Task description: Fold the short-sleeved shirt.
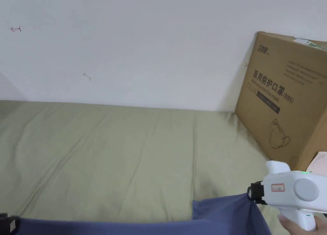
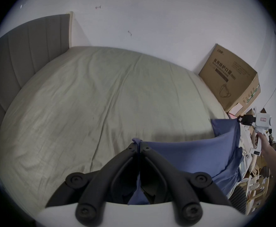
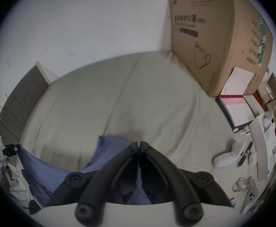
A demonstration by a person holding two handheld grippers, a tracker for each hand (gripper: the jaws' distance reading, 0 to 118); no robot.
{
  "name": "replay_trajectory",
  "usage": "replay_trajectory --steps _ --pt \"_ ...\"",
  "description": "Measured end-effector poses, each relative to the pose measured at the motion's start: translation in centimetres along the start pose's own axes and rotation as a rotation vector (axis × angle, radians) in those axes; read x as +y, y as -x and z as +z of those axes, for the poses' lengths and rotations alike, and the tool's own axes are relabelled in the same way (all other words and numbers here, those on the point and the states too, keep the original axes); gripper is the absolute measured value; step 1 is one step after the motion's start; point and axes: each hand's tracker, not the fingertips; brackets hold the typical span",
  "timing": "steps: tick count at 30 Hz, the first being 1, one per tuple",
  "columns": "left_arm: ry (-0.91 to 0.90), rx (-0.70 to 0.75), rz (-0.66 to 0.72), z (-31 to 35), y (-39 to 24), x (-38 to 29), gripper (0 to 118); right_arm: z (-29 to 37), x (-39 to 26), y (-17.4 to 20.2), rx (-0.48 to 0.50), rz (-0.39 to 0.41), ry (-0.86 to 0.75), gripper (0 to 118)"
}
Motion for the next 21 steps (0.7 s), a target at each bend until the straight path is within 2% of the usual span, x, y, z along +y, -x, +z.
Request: replay_trajectory --steps 2,6,9,11,12,14,15,16,18,20,21 --pt "-0.028 -0.012 -0.013 0.9 -0.3 0.4 1 2.1 0.3 -0.3 -0.017 -0.028 -0.058 2" --pt "-0.029 -0.036 -0.035 2.1 -0.6 0.5 1 5.2 0.0 -2.0 0.056 -0.101 -0.065 2" --pt "0.017 -0.026 -0.056 1.4 -0.5 -0.3 1 4.6 -1.5 -2.3 0.12 -0.128 0.066 2" --pt "0.037 -0.018 -0.05 0.6 -0.2 -0.8 1 2.6 -2.3 -2.1 0.155 -0.111 0.133 4" --pt "0.046 -0.016 -0.04 0.2 0.0 -0.9 1 0.8 -2.4 -2.6 0.134 -0.094 0.136 13" --pt "0.055 -0.017 -0.018 -0.2 0.3 -1.1 1 -1.8 -2.6 -2.1 0.095 -0.084 0.2 99" --pt "0.057 -0.018 -0.012 -0.4 0.4 -1.2 1 -3.1 -2.7 -2.0 0.103 -0.087 0.237 118" --pt "0.061 -0.018 -0.009 -0.5 0.5 -1.2 1 -4.7 -2.9 -1.9 0.115 -0.093 0.297 115" --pt "0.068 -0.014 -0.007 -0.7 0.7 -1.2 1 -6.9 -2.3 -1.6 0.099 -0.132 0.279 115" --pt "0.08 -0.011 -0.007 -1.0 0.8 -1.3 1 -9.8 -2.8 -2.4 0.061 -0.159 0.353 114" --pt "0.084 -0.009 -0.006 -1.1 0.9 -1.3 1 -10.9 -2.8 -2.5 0.054 -0.159 0.396 106"
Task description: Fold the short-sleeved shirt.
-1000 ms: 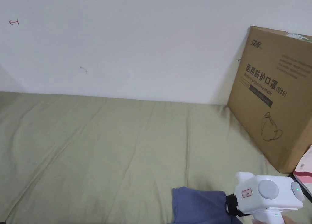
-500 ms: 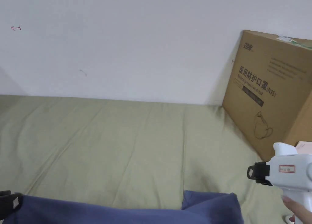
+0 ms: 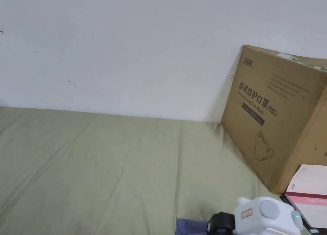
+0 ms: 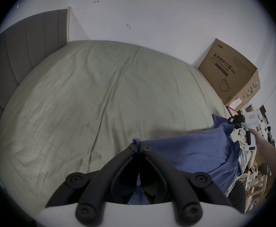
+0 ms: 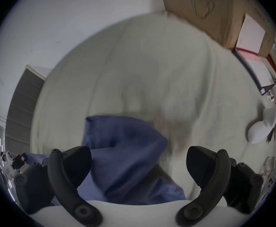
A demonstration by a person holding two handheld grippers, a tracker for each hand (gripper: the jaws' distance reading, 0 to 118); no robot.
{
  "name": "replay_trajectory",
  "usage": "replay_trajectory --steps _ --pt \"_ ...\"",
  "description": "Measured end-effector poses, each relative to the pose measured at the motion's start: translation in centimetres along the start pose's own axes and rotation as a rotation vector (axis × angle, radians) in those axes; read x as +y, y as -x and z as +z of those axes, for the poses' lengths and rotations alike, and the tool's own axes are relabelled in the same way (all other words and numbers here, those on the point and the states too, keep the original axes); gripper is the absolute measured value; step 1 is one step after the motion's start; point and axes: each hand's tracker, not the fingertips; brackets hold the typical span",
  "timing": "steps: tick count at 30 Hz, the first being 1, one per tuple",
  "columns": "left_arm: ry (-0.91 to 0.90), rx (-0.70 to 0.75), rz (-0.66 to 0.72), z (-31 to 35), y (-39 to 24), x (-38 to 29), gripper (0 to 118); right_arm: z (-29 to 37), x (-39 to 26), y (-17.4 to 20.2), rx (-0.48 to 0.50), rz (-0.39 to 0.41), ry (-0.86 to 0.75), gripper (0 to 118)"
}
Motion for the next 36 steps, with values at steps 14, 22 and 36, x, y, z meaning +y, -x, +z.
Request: replay_trajectory --steps 14,22,36 --pt "0.013 -0.005 0.056 -0.6 0.2 -0.5 1 7.0 -1.7 2.6 0.077 0.132 -0.171 3" --pt "-0.072 -0.018 0.069 0.2 -0.4 2.2 1 10.5 -0.3 2.8 0.092 0.086 -0.256 3" --pt "-0.052 -0.087 0.03 2.3 0.0 3.0 1 16.4 -5.2 2.4 0.109 0.111 -0.371 3"
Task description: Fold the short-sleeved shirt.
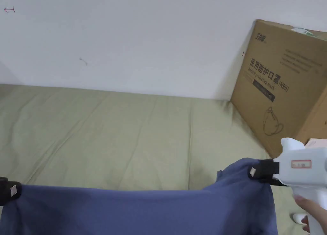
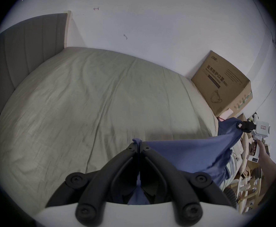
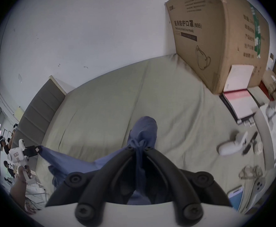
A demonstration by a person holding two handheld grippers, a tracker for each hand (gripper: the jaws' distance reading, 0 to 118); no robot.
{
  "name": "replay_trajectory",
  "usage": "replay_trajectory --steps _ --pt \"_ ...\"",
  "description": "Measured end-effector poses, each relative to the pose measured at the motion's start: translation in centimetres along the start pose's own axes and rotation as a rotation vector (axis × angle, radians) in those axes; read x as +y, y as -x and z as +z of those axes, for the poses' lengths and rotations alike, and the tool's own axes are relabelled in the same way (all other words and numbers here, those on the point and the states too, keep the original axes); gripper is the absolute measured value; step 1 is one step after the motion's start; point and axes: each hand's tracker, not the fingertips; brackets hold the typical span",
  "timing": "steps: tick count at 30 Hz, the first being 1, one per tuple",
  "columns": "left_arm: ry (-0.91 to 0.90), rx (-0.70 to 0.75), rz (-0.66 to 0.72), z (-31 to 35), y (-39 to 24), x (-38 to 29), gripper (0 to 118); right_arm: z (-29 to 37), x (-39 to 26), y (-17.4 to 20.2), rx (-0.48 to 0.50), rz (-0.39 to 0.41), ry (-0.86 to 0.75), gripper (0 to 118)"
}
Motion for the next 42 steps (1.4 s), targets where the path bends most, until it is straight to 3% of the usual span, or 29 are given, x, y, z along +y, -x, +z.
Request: replay_trajectory --steps 4,9,11,14,16,17,18,19,20,21,22,23,28,33,35,36,37,38,39,40,42 --pt "0.068 -0.04 -0.03 2.0 1.2 -2.6 1 3.9 -6.4 -0.8 0.038 -0.027 0.068 3" --pt "0.153 -0.062 -0.046 5.1 2.3 -7.1 1 7.1 -13.8 -3.1 0.123 -0.116 0.181 3" --pt "0.224 -0.057 -0.058 5.7 2.7 -9.2 1 7.2 -15.6 -3.5 0.055 -0.07 0.227 3" --pt "0.301 -0.021 -0.066 5.4 2.9 -11.7 1 5.7 -17.9 -4.0 0.019 -0.092 0.348 3" --pt "0.317 -0.012 -0.07 4.8 3.0 -12.5 2 4.3 -19.0 -3.5 -0.039 -0.043 0.415 3" --pt "0.32 -0.007 -0.074 4.6 2.9 -12.8 6 3.8 -19.4 -3.2 -0.065 -0.024 0.437 3" --pt "0.316 -0.003 -0.077 4.4 2.9 -12.9 18 3.2 -19.4 -3.4 -0.066 -0.012 0.432 4" --pt "0.297 0.001 -0.088 4.6 2.6 -13.0 45 3.0 -19.4 -3.7 -0.071 0.007 0.404 12" --pt "0.278 0.016 -0.101 4.8 2.3 -13.0 67 3.3 -19.3 -3.1 -0.092 0.027 0.37 31" --pt "0.269 0.024 -0.103 5.1 1.9 -12.9 88 3.8 -19.0 -2.5 -0.09 0.033 0.339 62" --pt "0.257 0.024 -0.106 5.5 1.5 -12.7 111 4.3 -18.7 -1.9 -0.07 0.041 0.315 105" --pt "0.224 0.0 -0.104 6.0 1.0 -12.4 118 4.8 -18.5 -1.3 -0.051 0.048 0.3 118" --pt "0.006 -0.063 -0.122 9.1 -3.3 -10.3 118 8.3 -16.0 3.6 0.0 0.11 0.067 118" --pt "-0.316 -0.096 -0.13 12.4 -8.9 -9.0 118 13.0 -14.9 8.8 0.091 0.161 -0.391 117" --pt "-0.473 -0.05 -0.177 13.1 -10.6 -9.2 105 14.4 -15.3 10.7 0.068 0.214 -0.557 116" --pt "-0.528 -0.022 -0.198 13.5 -11.4 -9.4 91 14.9 -15.5 11.5 0.055 0.236 -0.633 115" --pt "-0.564 0.006 -0.211 13.7 -12.3 -9.7 56 15.0 -15.7 12.0 0.039 0.247 -0.659 105" --pt "-0.585 0.007 -0.21 13.7 -13.2 -10.1 23 15.2 -15.9 12.6 0.017 0.252 -0.692 80" --pt "-0.597 0.018 -0.208 13.7 -13.7 -10.4 0 15.3 -16.1 13.2 -0.016 0.256 -0.715 27" --pt "-0.613 0.048 -0.206 13.8 -14.0 -10.8 0 15.0 -16.1 13.5 -0.06 0.255 -0.701 0" --pt "-0.622 0.007 -0.184 13.9 -14.1 -11.4 0 15.6 -16.3 13.4 -0.02 0.24 -0.688 0"
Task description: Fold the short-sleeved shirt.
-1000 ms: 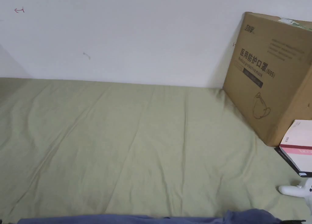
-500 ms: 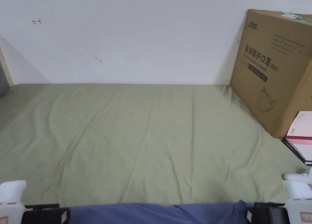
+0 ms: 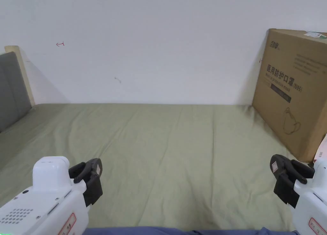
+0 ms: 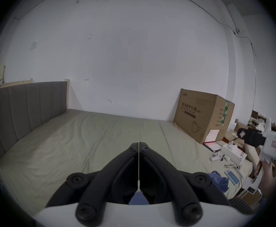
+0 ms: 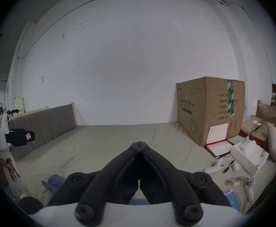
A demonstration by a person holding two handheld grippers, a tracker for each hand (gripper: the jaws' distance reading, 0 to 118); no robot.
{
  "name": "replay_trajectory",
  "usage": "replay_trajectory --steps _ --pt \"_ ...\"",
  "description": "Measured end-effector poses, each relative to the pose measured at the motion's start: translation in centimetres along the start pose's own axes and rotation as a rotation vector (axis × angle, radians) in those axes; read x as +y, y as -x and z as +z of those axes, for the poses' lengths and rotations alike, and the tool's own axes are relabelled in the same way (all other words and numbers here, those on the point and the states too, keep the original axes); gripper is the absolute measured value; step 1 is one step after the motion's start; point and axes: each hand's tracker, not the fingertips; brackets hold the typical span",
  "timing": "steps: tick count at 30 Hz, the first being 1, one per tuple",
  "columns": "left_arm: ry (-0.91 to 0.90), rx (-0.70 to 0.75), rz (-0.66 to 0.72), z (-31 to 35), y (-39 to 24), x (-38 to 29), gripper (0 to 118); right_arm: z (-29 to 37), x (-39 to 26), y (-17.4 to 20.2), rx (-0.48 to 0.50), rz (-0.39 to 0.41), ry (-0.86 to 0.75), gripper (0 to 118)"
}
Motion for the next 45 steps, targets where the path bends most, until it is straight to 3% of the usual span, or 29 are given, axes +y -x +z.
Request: replay_trajectory --steps 1,9,11,17,21,22,23,25,26,31,33,36,39,40,41,42,43,44,45 --pt "-0.006 0.006 -0.003 0.2 -0.2 -0.1 0 -0.2 -0.1 0.0 0.028 -0.03 0.021 0" --pt "0.01 0.033 0.038 0.1 0.8 0.8 0 -0.4 -0.7 -0.2 -0.019 -0.002 0.041 0" --pt "0.124 0.002 0.098 -1.0 2.7 1.4 0 -0.5 -0.4 -0.6 -0.017 -0.02 0.049 0" --pt "0.639 -0.225 0.517 -6.0 13.3 -1.4 0 -0.9 -0.9 -1.5 -0.021 0.003 0.102 0" --pt "0.767 -0.279 0.612 -7.7 19.1 -6.4 1 -1.5 -1.5 -1.8 -0.032 0.02 0.129 0" --pt "0.771 -0.271 0.643 -8.0 20.3 -7.4 11 -1.7 -1.6 -1.8 -0.044 0.024 0.127 0" --pt "0.778 -0.256 0.668 -8.2 21.2 -8.2 35 -1.9 -1.6 -1.8 -0.05 0.023 0.126 0" --pt "0.781 -0.255 0.729 -7.8 21.2 -9.0 106 -2.4 -1.9 -2.0 -0.058 0.007 0.14 0" --pt "0.788 -0.245 0.751 -8.2 21.8 -10.0 118 -2.8 -1.9 -2.0 -0.059 -0.002 0.152 0" --pt "0.772 -0.255 0.852 -6.9 22.9 -10.3 118 -3.7 -2.4 -1.1 -0.054 0.006 0.203 0" --pt "0.801 -0.282 0.885 -9.5 24.2 -14.1 118 -4.0 -2.7 -0.5 -0.048 0.03 0.224 0" --pt "0.791 -0.467 1.042 -11.3 24.6 -17.2 118 -4.6 -2.8 0.3 -0.037 0.067 0.249 0" --pt "0.796 -0.589 1.078 -12.8 23.1 -18.3 118 -4.9 -2.6 1.0 -0.031 0.077 0.248 0" --pt "0.797 -0.596 1.079 -13.3 23.0 -19.0 106 -5.0 -2.5 1.1 -0.028 0.074 0.242 0" --pt "0.793 -0.578 1.069 -13.7 22.7 -19.2 76 -5.0 -2.4 1.2 -0.023 0.065 0.236 0" --pt "0.792 -0.517 1.037 -14.0 22.7 -19.3 24 -5.1 -2.3 1.3 -0.02 0.057 0.236 0" --pt "0.822 -0.425 0.999 -14.3 22.7 -19.7 8 -5.3 -2.3 1.3 -0.018 0.05 0.237 0" --pt "0.937 -0.254 0.876 -13.1 24.3 -20.0 8 -5.4 -2.4 1.4 -0.018 0.043 0.239 0" --pt "0.877 -0.354 0.966 -13.4 23.7 -19.8 8 -5.4 -2.5 1.3 -0.018 0.036 0.243 0"
